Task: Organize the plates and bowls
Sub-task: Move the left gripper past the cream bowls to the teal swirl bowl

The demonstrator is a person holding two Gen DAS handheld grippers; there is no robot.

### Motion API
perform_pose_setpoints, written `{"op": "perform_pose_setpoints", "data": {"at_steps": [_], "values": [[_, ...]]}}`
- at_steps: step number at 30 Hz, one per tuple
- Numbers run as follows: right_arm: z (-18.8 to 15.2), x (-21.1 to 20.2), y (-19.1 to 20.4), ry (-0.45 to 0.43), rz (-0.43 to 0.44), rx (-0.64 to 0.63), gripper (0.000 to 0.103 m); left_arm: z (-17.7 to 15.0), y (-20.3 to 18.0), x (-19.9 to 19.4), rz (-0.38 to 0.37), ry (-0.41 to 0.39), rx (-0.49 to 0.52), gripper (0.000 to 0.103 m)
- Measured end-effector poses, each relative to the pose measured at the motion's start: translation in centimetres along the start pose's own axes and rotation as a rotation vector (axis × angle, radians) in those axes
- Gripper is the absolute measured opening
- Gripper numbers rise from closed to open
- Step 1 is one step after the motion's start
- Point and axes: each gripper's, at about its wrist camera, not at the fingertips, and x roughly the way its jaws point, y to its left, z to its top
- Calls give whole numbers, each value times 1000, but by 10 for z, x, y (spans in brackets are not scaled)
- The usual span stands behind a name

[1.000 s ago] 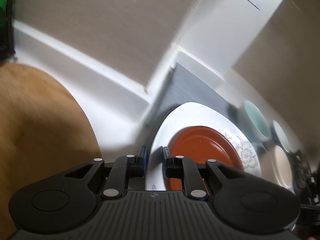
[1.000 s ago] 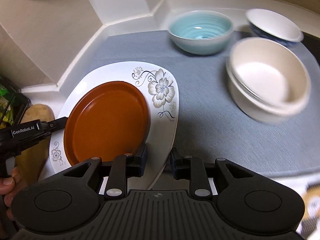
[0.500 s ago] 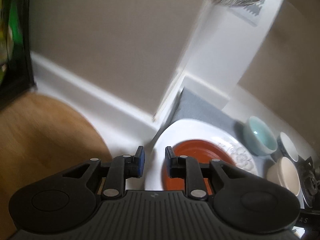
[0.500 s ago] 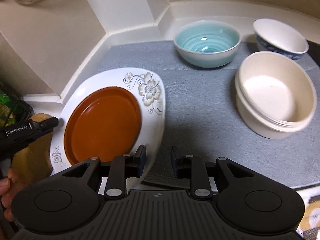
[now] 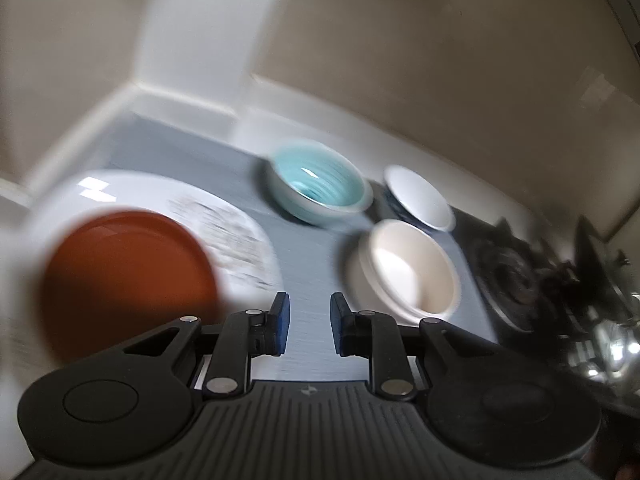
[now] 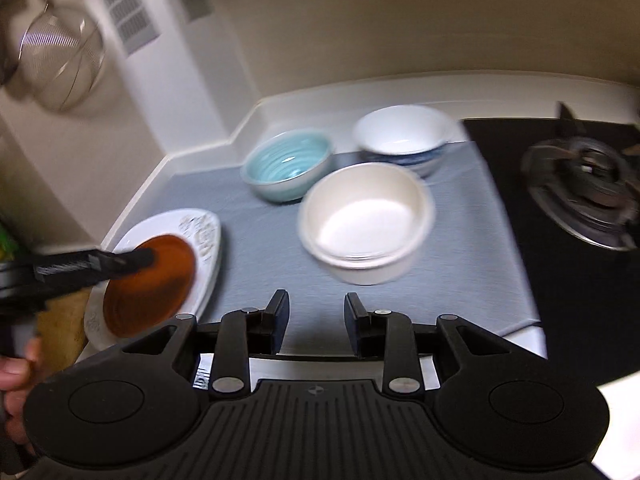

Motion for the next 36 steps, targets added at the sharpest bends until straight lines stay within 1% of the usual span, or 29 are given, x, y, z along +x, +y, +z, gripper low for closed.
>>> {"op": "perform_pose_setpoints", "data": {"at_steps": [1,3,5,6,8,10,11,13,14,16,19,24,28,30,32,33,36], "values": [[-1,-6,-8,-11,-3,6,33,2,-9,10,-14,18,1,36],[-3,-20,-26,-29,-6,24,33,10,-24,28,-13,39,6,46],[-5,-33,-45,-47,-13,50,33,17,-33,45,-20,44,-17,47],[-5,-39,-54,-54,-18,59,33,19,-36,53,-12,54,-25,47],[-7,-52,-71,-70,-29,69,33,24,-44,72,33,68,-46,47],[-7,-65,-84,-89,-36,72,33,28,-49,90,39,86,-59,47],[-7,-72,-92,-98,-37,77,33,27,-52,98,57,93,-55,45],[-8,-83,-107,-113,-39,93,33,24,-55,110,95,116,-65,20],[-9,-87,-114,-117,-38,103,33,21,-56,113,112,114,-81,18],[-12,-93,-128,-118,-29,123,33,17,-61,110,128,111,-101,18],[-15,-96,-144,-112,0,136,33,3,-73,94,147,109,-71,18],[-16,-83,-160,-66,87,119,33,-36,-84,60,166,160,-78,18],[-15,-67,-158,-25,165,67,33,-69,-95,34,174,188,-59,18],[-14,-58,-154,-4,198,40,33,-81,-100,25,175,190,-31,18],[-12,-48,-149,21,218,10,33,-87,-103,18,190,177,-13,20],[-12,-43,-146,34,227,-4,33,-88,-105,16,193,172,-18,24],[-11,-28,-137,84,246,-27,33,-90,-107,8,194,160,-36,25]]}}
